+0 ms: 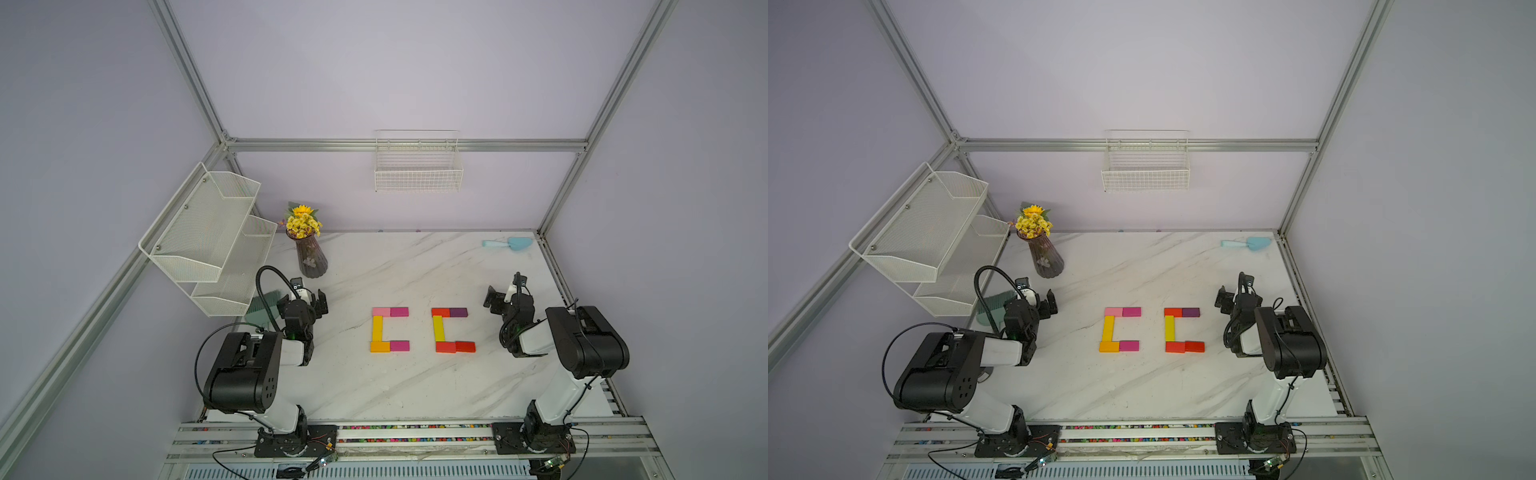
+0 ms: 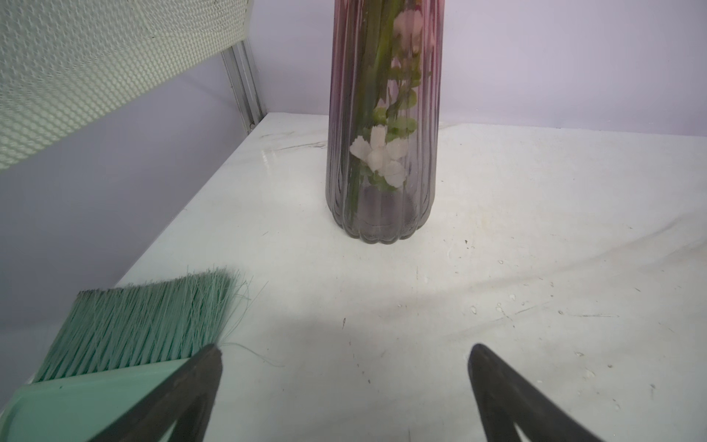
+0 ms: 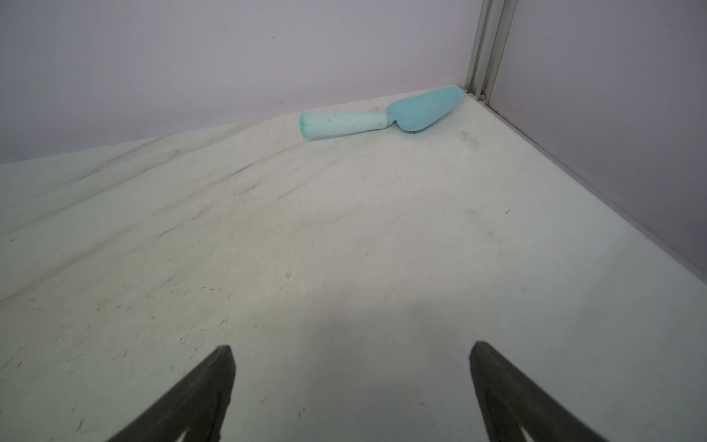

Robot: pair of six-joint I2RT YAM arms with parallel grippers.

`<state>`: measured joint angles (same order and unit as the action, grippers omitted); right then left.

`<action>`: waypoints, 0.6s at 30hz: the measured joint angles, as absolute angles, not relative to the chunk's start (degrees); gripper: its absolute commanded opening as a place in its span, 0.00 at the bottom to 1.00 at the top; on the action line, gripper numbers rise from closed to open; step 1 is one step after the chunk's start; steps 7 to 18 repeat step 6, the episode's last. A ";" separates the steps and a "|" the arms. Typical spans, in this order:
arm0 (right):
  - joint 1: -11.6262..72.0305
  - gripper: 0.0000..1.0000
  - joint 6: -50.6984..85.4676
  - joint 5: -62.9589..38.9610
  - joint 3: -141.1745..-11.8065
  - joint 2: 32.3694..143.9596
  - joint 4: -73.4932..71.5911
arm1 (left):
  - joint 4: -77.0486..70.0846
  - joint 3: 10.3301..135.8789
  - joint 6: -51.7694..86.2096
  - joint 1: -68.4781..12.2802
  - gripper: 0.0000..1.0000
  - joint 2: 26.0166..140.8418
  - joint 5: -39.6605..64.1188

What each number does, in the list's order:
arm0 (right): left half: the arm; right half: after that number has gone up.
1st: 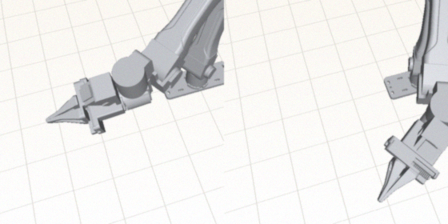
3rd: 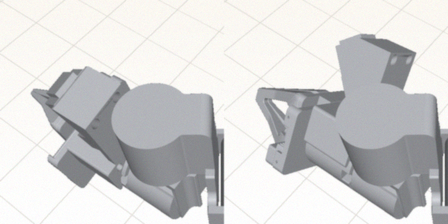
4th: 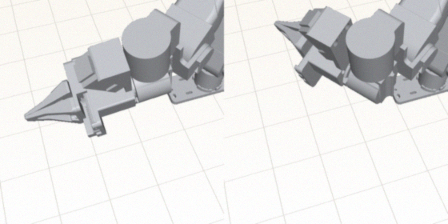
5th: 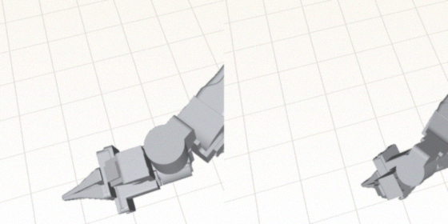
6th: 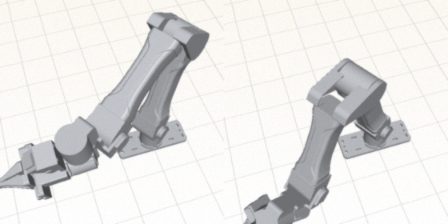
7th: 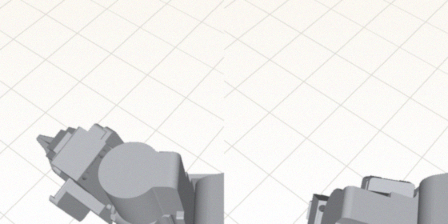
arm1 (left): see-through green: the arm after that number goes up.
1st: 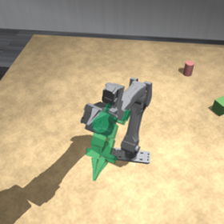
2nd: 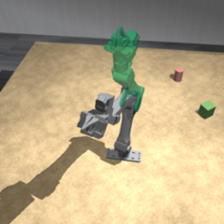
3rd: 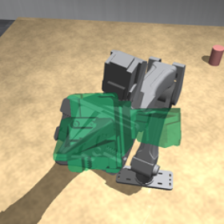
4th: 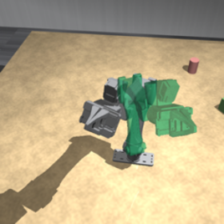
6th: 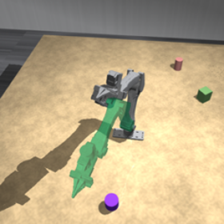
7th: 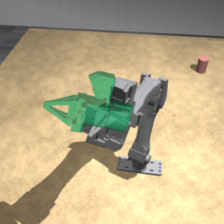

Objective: Assemble the letter c with building blocks
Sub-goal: Reset both arms

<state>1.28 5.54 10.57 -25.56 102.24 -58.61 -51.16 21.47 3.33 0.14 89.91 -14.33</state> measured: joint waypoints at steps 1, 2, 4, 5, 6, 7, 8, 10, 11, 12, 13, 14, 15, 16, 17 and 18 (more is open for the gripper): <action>1.43 0.97 5.43 10.57 -25.93 102.24 -58.35 | -51.18 21.47 3.33 0.14 1.00 89.91 -14.26; 1.56 0.97 5.32 10.55 -26.20 102.24 -58.26 | -51.18 21.47 3.33 0.14 1.00 89.89 -14.22; 1.69 0.97 5.19 10.52 -26.48 102.24 -58.26 | -51.18 21.47 3.33 0.14 1.00 89.91 -14.11; 1.69 0.97 5.13 10.55 -26.48 102.24 -58.24 | -51.18 21.47 3.33 0.14 1.00 89.91 -14.11; 1.72 0.97 5.04 10.52 -26.46 102.24 -58.26 | -51.18 21.47 3.33 0.14 1.00 89.89 -14.09; 1.72 0.97 5.04 10.52 -26.46 102.24 -58.26 | -51.18 21.47 3.33 0.14 1.00 89.89 -14.09; 1.72 0.97 5.04 10.52 -26.46 102.24 -58.26 | -51.18 21.47 3.33 0.14 1.00 89.89 -14.09; 1.72 0.97 5.04 10.52 -26.46 102.24 -58.26 | -51.18 21.47 3.33 0.14 1.00 89.89 -14.09; 1.72 0.97 5.04 10.52 -26.46 102.24 -58.26 | -51.18 21.47 3.33 0.14 1.00 89.89 -14.09; 1.72 0.97 5.04 10.52 -26.46 102.24 -58.26 | -51.18 21.47 3.33 0.14 1.00 89.89 -14.09; 1.72 0.97 5.04 10.52 -26.46 102.24 -58.26 | -51.18 21.47 3.33 0.14 1.00 89.89 -14.09; 1.72 0.97 5.04 10.52 -26.46 102.24 -58.26 | -51.18 21.47 3.33 0.14 1.00 89.89 -14.09; 1.72 0.97 5.04 10.52 -26.46 102.24 -58.26 | -51.18 21.47 3.33 0.14 1.00 89.89 -14.09; 1.72 0.97 5.04 10.52 -26.46 102.24 -58.26 | -51.18 21.47 3.33 0.14 1.00 89.89 -14.09; 1.72 0.97 5.04 10.52 -26.46 102.24 -58.26 | -51.18 21.47 3.33 0.14 1.00 89.89 -14.09; 1.72 0.97 5.04 10.52 -26.46 102.24 -58.26 | -51.18 21.47 3.33 0.14 1.00 89.89 -14.09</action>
